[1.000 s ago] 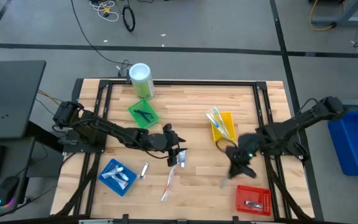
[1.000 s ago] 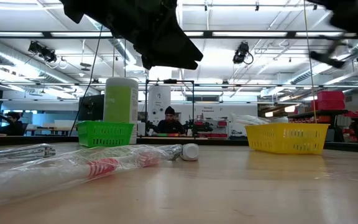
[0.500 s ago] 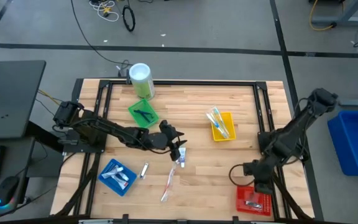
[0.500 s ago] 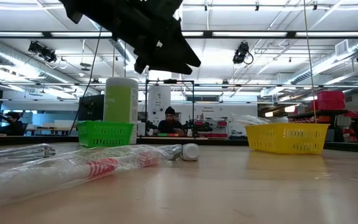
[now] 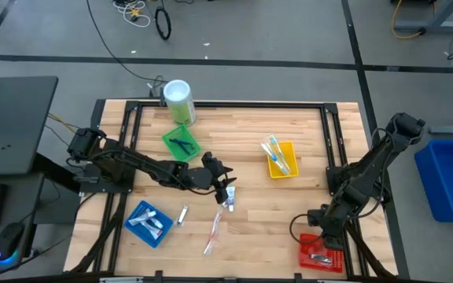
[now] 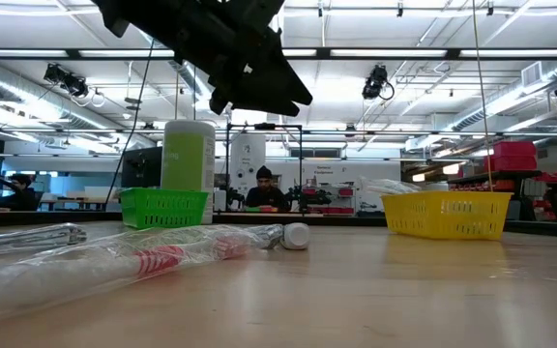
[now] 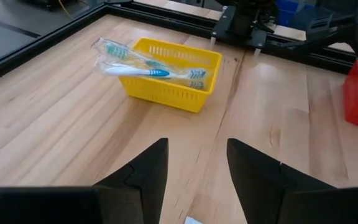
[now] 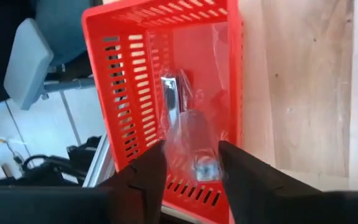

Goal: Pick & Place Travel size toiletries
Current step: Put the middle nail cutter into the red bin, then put the toothpaste into the blue bin

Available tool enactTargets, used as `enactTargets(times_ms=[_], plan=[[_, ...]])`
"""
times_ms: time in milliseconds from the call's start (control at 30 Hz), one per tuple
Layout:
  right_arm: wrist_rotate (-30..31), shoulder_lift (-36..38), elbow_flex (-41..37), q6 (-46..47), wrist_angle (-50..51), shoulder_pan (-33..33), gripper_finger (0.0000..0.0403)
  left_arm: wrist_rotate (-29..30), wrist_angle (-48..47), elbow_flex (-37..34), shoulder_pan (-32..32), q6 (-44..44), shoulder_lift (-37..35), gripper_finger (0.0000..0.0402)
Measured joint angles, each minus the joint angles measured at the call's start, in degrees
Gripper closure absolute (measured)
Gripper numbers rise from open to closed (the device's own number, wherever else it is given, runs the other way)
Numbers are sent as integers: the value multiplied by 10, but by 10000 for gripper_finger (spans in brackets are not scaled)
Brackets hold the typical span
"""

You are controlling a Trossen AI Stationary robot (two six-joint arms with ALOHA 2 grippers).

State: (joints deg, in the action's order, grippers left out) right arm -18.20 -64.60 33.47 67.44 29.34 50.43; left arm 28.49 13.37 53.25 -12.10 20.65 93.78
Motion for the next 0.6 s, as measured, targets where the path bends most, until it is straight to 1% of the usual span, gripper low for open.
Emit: enactTargets(times_ms=[200, 333, 467, 533, 600], plan=[[2, 0, 0, 33, -2, -1, 199, 0, -5, 0, 0, -1, 0, 230], [2, 0, 0, 38, -32, -2, 172, -7, -15, 0, 0, -3, 1, 230], [6, 0, 0, 43, -51, -11, 159, -14, -21, 0, 0, -20, 1, 230], [6, 0, 0, 61, -66, -20, 158, -14, -23, 0, 0, -25, 1, 230], [-3, 0, 0, 59, -86, -33, 161, -18, -24, 0, 0, -25, 1, 230]])
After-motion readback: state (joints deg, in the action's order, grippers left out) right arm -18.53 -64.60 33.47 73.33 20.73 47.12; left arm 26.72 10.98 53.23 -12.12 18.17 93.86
